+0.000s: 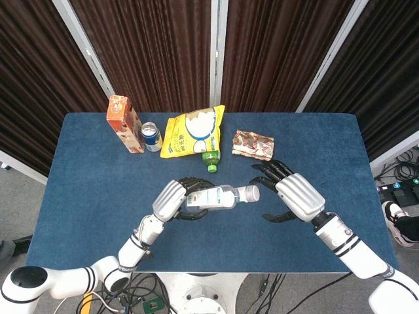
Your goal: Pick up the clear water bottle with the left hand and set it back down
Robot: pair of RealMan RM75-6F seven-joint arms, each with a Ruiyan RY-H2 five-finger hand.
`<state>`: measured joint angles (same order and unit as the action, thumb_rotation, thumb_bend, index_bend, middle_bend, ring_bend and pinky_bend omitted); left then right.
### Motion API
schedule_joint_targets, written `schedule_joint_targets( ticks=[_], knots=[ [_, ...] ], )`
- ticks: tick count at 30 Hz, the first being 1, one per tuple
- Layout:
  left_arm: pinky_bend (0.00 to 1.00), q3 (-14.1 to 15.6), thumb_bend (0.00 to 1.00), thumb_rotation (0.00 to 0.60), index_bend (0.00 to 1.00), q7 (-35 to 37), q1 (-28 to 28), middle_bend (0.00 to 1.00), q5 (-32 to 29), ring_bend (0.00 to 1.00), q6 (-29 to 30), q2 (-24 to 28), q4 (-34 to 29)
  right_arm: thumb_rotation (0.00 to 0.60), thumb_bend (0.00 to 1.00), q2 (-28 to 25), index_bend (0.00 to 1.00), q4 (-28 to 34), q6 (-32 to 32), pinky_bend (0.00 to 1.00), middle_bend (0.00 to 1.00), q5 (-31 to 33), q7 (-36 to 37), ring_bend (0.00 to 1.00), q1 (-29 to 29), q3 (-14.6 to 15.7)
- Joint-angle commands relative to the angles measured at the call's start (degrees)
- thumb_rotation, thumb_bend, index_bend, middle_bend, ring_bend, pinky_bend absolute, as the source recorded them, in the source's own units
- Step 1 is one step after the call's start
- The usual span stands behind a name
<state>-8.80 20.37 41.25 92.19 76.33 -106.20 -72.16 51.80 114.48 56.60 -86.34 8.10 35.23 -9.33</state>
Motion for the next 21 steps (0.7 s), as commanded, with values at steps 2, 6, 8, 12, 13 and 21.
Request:
schedule_joint_targets(
  ticks=[2,6,8,12,13,21],
  knots=[
    [0.46,0.04,0.48,0.600,0.44,-0.05,0.04,0.48,-0.01,0.39,-0.04,-0.05,0.04,0.600,0.06,-0.10,0.25,0.28,0.38,0.00,0.08,-0.51,0.13,0.00,0.00,-0.03],
    [0.46,-0.05,0.48,0.600,0.44,0.01,0.14,0.48,-0.22,0.39,-0.28,-0.13,0.20,0.600,0.06,-0.47,0.25,0.79,0.62,0.00,0.08,-1.34,0.49,0.00,0.08,0.00],
    [0.46,-0.03,0.48,0.600,0.44,0.10,0.15,0.48,-0.35,0.39,-0.42,-0.22,0.33,0.600,0.06,-0.61,0.25,1.05,0.85,0.00,0.08,-1.85,0.53,0.00,0.03,0.10],
    [0.46,0.00,0.48,0.600,0.44,0.29,0.18,0.48,-0.58,0.39,-0.67,-0.38,0.70,0.600,0.06,-0.91,0.25,1.52,1.28,0.00,0.08,-2.87,0.68,0.00,-0.14,0.40],
    [0.46,-0.02,0.48,0.600,0.44,0.38,0.20,0.48,-0.64,0.39,-0.74,-0.40,0.82,0.600,0.06,-0.97,0.25,1.62,1.52,0.00,0.08,-3.20,0.73,0.00,-0.23,0.48],
    [0.46,0.12,0.48,0.600,0.44,0.29,0.17,0.48,0.08,0.39,0.09,-0.21,0.49,0.600,0.06,-0.34,0.25,0.08,1.73,0.00,0.08,-1.18,0.33,0.00,-0.31,0.19]
  ],
)
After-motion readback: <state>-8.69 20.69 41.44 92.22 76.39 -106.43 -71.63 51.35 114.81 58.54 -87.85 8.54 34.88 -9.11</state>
